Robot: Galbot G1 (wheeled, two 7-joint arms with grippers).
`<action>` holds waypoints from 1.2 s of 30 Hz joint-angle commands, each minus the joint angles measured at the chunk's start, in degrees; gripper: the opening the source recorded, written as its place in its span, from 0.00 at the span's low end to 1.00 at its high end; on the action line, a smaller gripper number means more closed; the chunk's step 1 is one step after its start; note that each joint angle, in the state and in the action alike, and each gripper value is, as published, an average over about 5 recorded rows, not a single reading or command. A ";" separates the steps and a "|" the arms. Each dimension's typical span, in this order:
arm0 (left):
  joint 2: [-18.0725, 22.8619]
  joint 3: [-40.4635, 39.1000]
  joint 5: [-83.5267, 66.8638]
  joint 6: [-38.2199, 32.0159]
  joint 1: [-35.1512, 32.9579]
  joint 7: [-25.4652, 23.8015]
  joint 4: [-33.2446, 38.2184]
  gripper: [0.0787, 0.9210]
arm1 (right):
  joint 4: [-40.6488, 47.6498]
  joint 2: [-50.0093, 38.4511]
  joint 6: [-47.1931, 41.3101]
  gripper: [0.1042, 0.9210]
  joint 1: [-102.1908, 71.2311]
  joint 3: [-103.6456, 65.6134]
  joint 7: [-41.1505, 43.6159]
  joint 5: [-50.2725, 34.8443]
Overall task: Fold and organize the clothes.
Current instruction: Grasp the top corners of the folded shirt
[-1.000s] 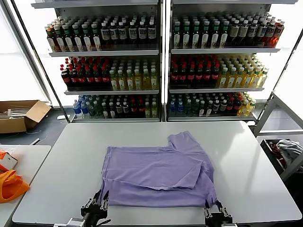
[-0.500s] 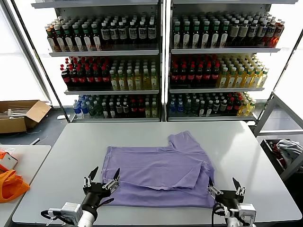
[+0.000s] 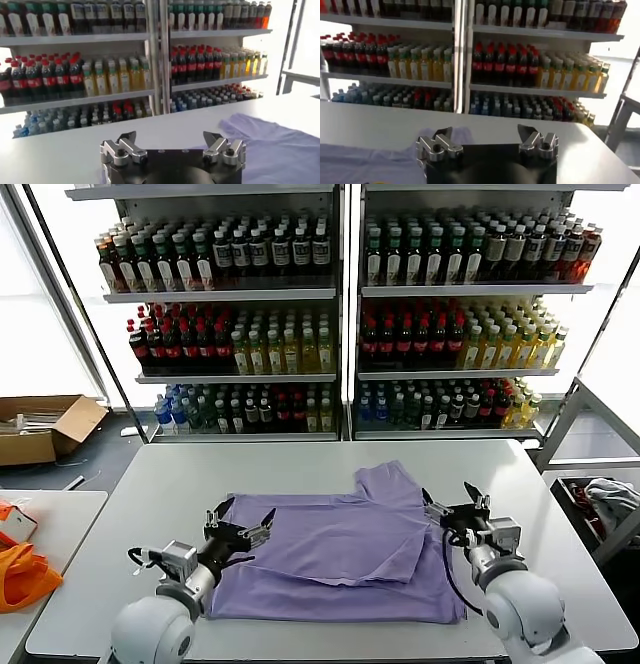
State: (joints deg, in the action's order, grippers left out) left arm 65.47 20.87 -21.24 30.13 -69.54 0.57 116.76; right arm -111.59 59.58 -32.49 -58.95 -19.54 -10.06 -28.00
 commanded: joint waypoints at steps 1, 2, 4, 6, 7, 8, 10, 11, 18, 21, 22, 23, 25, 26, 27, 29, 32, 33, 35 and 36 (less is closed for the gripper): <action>-4.44 -3.26 -4.08 2.42 16.63 -2.25 -18.20 0.88 | 14.56 -3.34 -0.66 0.88 17.68 8.98 4.15 -2.88; -4.03 -3.40 -4.07 2.60 17.43 -1.66 -19.59 0.88 | 16.45 -2.23 -0.65 0.88 18.58 9.67 3.60 -2.87; -3.28 -3.67 -3.76 2.81 18.66 -0.61 -21.65 0.88 | 20.41 0.32 -0.62 0.88 20.39 10.80 2.59 -2.71; -2.62 -3.93 -3.37 2.93 19.59 0.49 -23.30 0.88 | 23.17 2.18 -0.60 0.88 21.61 11.47 1.95 -2.21; -2.34 -4.05 -3.18 2.95 19.98 1.00 -24.05 0.88 | 24.32 3.08 -0.60 0.88 22.14 11.74 1.62 -1.91; -2.15 -4.17 -3.09 2.96 20.28 1.46 -24.65 0.88 | 25.47 3.80 -0.59 0.88 22.61 11.93 1.44 -1.64; -1.93 -4.43 -2.92 2.98 20.73 2.21 -25.73 0.88 | 27.73 5.32 -0.44 0.88 23.73 12.26 1.12 -1.21; -1.90 -4.55 -2.80 2.98 20.83 2.38 -26.10 0.88 | 28.74 5.94 -0.32 0.88 24.24 12.31 1.00 -1.09; -1.84 -4.42 -1.96 2.98 20.71 3.01 -27.44 0.88 | 33.91 9.90 0.07 0.88 26.57 12.05 0.89 -0.23; -1.90 -4.05 -1.90 2.99 20.26 3.13 -27.23 0.88 | 35.32 11.37 0.18 0.88 26.83 11.84 0.97 0.45; -1.89 -3.97 -1.90 2.99 20.06 3.16 -27.10 0.88 | 35.68 11.81 0.20 0.88 26.87 11.75 0.99 0.65; -1.85 -3.90 -1.90 2.99 19.83 3.19 -26.87 0.88 | 36.02 12.28 0.21 0.88 26.88 11.63 0.99 0.89; -1.75 -3.87 -1.92 2.99 19.29 3.23 -26.31 0.88 | 36.59 13.09 0.22 0.88 26.80 11.39 1.00 1.32; -1.74 -3.92 -1.95 2.99 19.01 3.21 -25.99 0.88 | 36.83 13.40 0.22 0.88 26.74 11.31 1.00 1.49; -1.76 -4.04 -2.00 2.98 18.75 3.13 -25.66 0.88 | 37.09 13.69 0.24 0.88 26.66 11.22 1.01 1.64; -1.83 -4.31 -2.10 2.95 18.39 2.78 -25.34 0.88 | 37.67 14.15 0.31 0.88 26.54 11.00 1.06 1.92; -1.53 -4.20 -2.85 2.90 18.21 2.06 -25.68 0.88 | 38.75 14.99 0.34 0.88 26.29 10.24 1.14 2.41; -1.32 -4.06 -3.16 2.89 18.24 1.89 -25.99 0.88 | 39.09 15.29 0.32 0.88 26.16 9.93 1.15 2.56; -0.94 -3.93 -3.62 2.88 18.33 1.77 -26.60 0.88 | 39.55 15.79 0.28 0.88 25.88 9.49 1.11 2.80; -0.83 -4.00 -3.65 2.88 18.37 1.73 -26.84 0.88 | 39.71 16.03 0.26 0.88 25.72 9.32 1.06 2.94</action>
State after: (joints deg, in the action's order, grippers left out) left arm 64.44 16.90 -23.98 32.90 -51.58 2.61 91.25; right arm -74.78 73.71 -32.20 -34.35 -10.11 -8.98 -25.60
